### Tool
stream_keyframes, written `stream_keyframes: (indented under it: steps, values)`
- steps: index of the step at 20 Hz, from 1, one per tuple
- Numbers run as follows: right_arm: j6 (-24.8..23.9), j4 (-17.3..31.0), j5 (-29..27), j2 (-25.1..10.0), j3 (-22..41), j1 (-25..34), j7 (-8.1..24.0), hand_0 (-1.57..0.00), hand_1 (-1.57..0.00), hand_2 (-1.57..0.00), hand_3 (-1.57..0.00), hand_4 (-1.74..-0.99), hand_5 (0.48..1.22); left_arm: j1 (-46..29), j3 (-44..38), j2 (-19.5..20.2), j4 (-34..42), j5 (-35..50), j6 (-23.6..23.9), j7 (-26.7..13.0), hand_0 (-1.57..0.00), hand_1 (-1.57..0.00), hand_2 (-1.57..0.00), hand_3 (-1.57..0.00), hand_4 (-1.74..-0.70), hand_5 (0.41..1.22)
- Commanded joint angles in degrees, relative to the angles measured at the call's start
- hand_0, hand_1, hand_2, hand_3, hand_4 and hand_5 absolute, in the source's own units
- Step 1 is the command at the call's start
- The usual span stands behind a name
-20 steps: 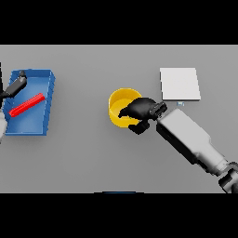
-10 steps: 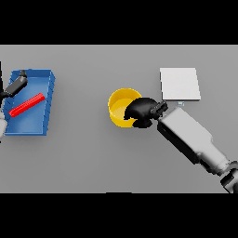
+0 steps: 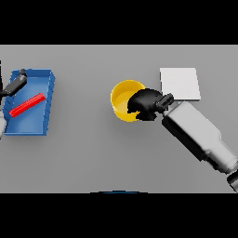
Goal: Pick up the red beaker and tilt it to pour out 1 green nut into yellow bowl. Pick up the yellow bowl and place it on the metallic measuring scale.
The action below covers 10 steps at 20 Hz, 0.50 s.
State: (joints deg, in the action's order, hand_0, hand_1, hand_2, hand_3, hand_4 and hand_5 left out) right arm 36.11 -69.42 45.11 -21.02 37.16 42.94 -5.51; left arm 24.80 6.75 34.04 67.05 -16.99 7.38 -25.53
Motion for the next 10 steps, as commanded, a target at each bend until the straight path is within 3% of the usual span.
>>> stream_keyframes:
  steps: [1, 3, 6, 8, 10]
  values:
    - [0.39, -0.36, -0.38, -0.39, -0.72, 0.32, 0.18, -1.56, -1.56, -1.41, -1.25, -1.737, 1.218, 0.16, 0.11, -0.38, -0.03, 0.01, 0.18, 0.08, 0.0, 0.0, 0.0, 0.0, -0.74, 0.695]
    - [0.88, -3.28, -0.59, -1.22, -1.69, -0.07, 2.26, -1.56, -1.56, -1.41, -1.26, -1.738, 1.219, 0.49, -0.04, -0.2, -0.6, 0.06, -0.01, 0.21, 0.0, 0.0, 0.0, 0.0, -0.74, 0.696]
    - [-0.26, -4.51, -1.44, -3.84, -4.12, -0.32, 1.32, -1.57, -1.57, -1.44, -1.27, -1.74, 1.22, 0.3, -0.11, 0.08, -0.17, -0.18, 0.22, -0.1, 0.0, 0.0, 0.0, 0.0, -0.74, 0.697]
    - [-0.94, -4.54, -1.68, -4.93, -4.67, -0.86, 0.28, -1.57, -1.57, -1.44, -1.38, -1.74, 1.22, 0.04, -0.56, 0.17, -0.4, 0.29, 0.25, 0.77, 0.0, 0.0, 0.0, 0.0, -0.75, 0.697]
    - [-0.57, -5.2, -2.2, -6.75, -6.19, -1.26, 0.96, -1.57, -1.57, -1.47, -1.31, -1.74, 1.22, -0.34, 0.05, -0.31, 0.38, -0.02, 0.18, -0.69, 0.0, 0.0, 0.0, 0.0, -0.74, 0.702]
